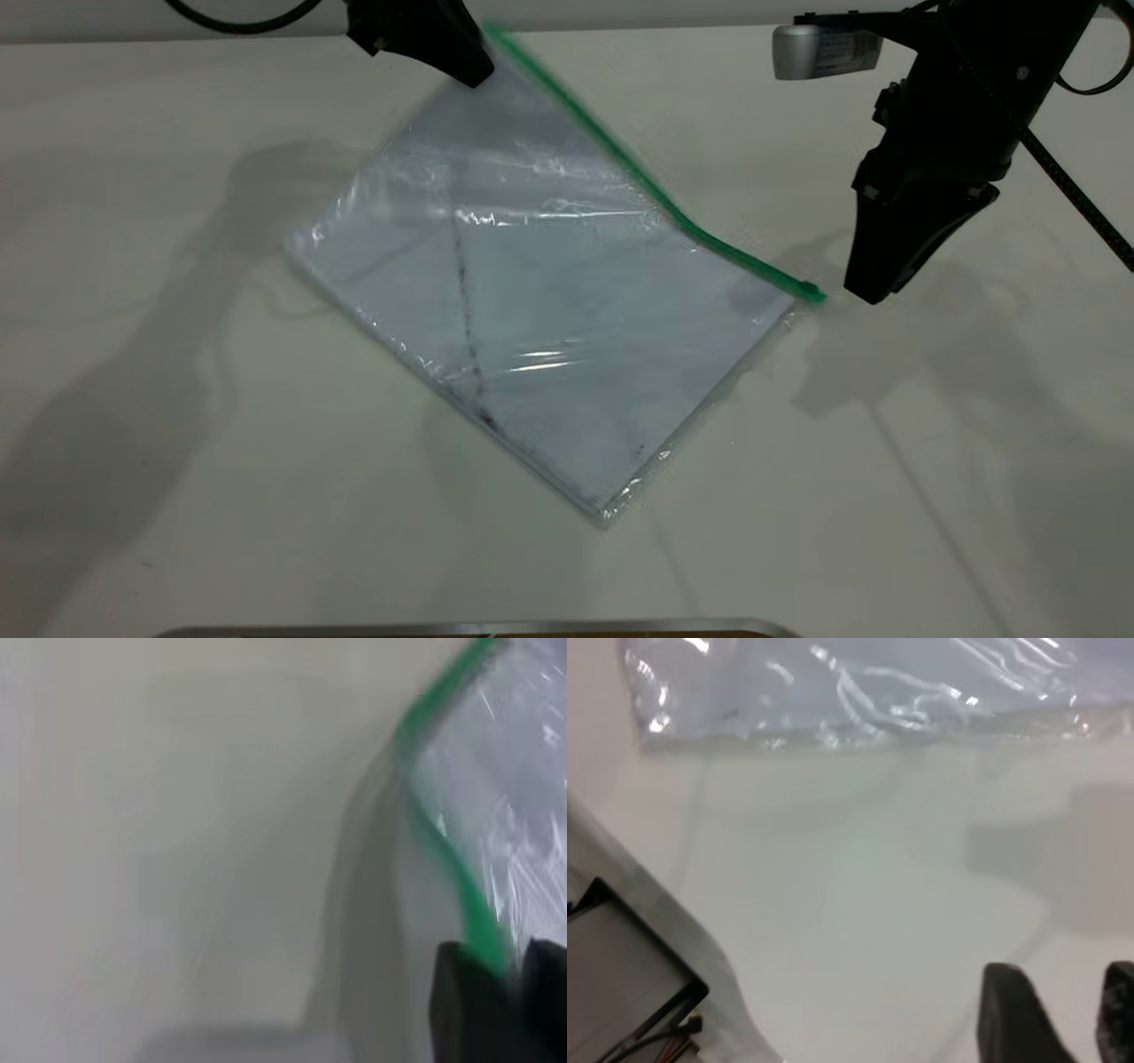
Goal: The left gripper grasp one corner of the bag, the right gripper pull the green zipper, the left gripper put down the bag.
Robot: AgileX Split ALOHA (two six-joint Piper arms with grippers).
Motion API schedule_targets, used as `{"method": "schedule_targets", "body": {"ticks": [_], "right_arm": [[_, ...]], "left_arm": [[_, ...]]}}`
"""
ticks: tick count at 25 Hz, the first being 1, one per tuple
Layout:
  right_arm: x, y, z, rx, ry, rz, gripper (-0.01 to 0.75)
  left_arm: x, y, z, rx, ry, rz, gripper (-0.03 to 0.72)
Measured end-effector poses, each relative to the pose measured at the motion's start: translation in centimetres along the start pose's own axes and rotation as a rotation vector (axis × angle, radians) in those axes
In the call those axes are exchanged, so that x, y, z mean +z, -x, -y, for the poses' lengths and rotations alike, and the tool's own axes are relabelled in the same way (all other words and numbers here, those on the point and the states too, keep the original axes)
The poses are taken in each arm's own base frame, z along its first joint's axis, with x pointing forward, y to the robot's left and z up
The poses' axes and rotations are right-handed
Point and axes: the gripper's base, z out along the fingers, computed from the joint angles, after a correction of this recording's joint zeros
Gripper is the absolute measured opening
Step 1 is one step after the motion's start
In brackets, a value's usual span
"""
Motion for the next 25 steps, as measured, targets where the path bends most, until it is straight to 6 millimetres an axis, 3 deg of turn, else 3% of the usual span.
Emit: {"method": "schedule_targets", "body": {"ticks": [4,7,10,14,19,22,25], "right_arm": [[0.0,0.4,0.4,-0.001,-0.044,0.044,0.432],[-0.3,1.0,0.8,-0.005,-0.084,0.087,0.472],[-1.5,2.9,1.7,0.021,-0.168,0.204,0.481],[-4.7,5.2,2.2,0.051,-0.261,0.364,0.482],[-14.6,6.7,-0.4,-0.031,-0.361,0.576,0.482],[-21.9,5.6,-3.6,-0.062,-0.412,0.731,0.482],[-28.0,3.0,-7.2,-0.083,-0.452,0.872,0.482]], "left_arm": [[0.2,0.3,-0.5,-0.04,0.064,-0.001,0.453],[-0.3,0.5,-1.2,-0.074,0.153,-0.032,0.598],[-2.2,1.0,-1.9,-0.151,0.276,-0.105,0.651],[-6.4,2.9,-1.8,-0.3,0.405,-0.197,0.649],[-13.9,6.6,0.0,-0.443,0.586,-0.291,0.602],[-19.1,9.5,2.4,-0.52,0.681,-0.302,0.575],[-23.9,12.1,5.6,-0.598,0.757,-0.287,0.563]]}}
